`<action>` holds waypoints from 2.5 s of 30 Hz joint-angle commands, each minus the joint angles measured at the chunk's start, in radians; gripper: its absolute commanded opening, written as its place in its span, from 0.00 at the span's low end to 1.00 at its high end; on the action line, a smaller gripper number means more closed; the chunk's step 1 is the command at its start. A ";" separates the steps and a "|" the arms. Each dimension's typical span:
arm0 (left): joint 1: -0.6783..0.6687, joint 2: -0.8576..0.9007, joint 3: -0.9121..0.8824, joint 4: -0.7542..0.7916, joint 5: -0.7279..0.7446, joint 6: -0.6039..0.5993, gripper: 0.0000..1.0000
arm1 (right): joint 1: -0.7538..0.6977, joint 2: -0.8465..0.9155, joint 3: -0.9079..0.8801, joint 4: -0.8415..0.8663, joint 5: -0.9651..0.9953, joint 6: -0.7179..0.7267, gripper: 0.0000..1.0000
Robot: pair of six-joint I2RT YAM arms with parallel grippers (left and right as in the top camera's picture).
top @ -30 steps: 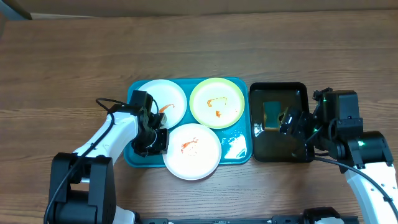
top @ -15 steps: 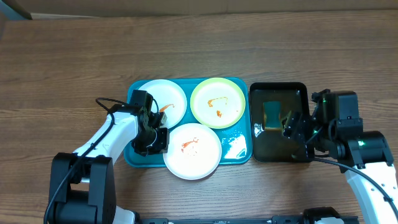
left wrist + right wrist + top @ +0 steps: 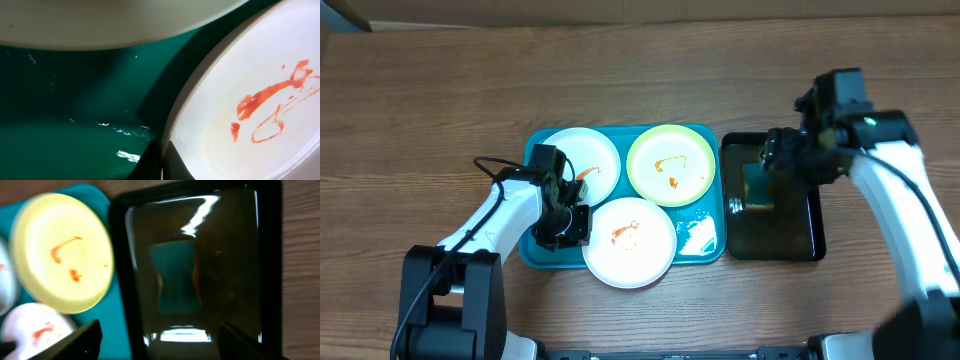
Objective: Clean dirty plates on tray and stack at the side
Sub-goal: 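Grasp the green sponge in the black tray with the right gripper, then scrub the front white plate with the sponge in the right gripper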
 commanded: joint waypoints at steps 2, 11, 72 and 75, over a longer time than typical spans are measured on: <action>-0.001 0.008 0.020 0.005 0.001 -0.015 0.04 | 0.048 0.129 0.011 0.018 0.095 -0.011 0.70; -0.001 0.008 0.020 0.004 0.002 -0.015 0.04 | 0.106 0.275 0.008 0.061 0.135 0.023 0.69; -0.001 0.008 0.020 0.001 0.004 -0.015 0.04 | 0.441 0.000 0.071 -0.059 -0.023 0.138 0.04; -0.001 0.008 0.020 0.002 0.004 -0.015 0.04 | 0.555 0.036 0.059 0.015 -0.056 0.162 0.04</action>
